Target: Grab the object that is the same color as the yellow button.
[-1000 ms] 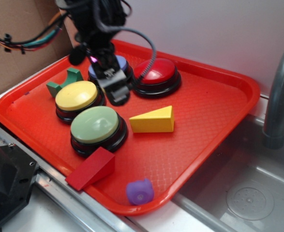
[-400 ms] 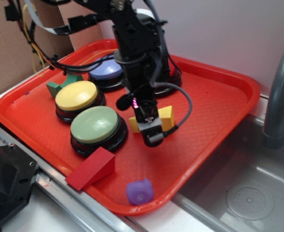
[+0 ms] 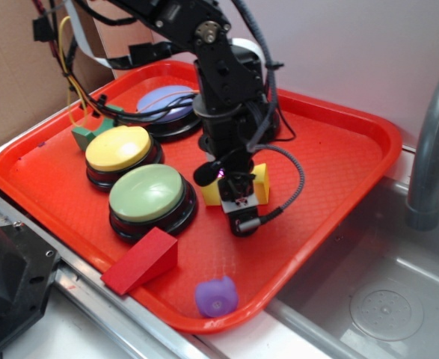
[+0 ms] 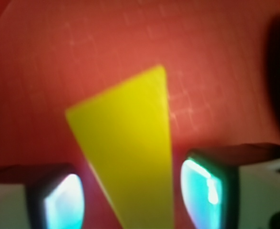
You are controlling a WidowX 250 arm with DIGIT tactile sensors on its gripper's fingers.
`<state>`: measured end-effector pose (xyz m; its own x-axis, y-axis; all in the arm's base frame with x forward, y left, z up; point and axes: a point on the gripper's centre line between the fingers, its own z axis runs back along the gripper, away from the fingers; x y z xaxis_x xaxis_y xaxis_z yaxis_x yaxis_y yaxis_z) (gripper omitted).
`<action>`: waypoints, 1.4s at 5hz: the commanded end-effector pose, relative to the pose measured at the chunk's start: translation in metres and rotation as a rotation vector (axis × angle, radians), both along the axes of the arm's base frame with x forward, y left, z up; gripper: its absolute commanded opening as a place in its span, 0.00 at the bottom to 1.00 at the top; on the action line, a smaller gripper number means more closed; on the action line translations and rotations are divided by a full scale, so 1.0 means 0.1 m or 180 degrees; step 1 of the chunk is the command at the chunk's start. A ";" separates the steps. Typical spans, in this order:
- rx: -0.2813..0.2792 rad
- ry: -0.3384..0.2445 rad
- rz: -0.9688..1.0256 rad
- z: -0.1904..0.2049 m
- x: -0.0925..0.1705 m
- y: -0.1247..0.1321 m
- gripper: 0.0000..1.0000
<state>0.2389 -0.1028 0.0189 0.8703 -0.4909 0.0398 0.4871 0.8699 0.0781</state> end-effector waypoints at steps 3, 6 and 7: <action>-0.0292 -0.0085 0.0952 0.77 -0.03 0.33 0.00; -0.0580 -0.0263 0.1616 1.34 -0.23 0.91 0.00; -0.0277 -0.0224 0.1655 1.39 -0.28 0.94 0.00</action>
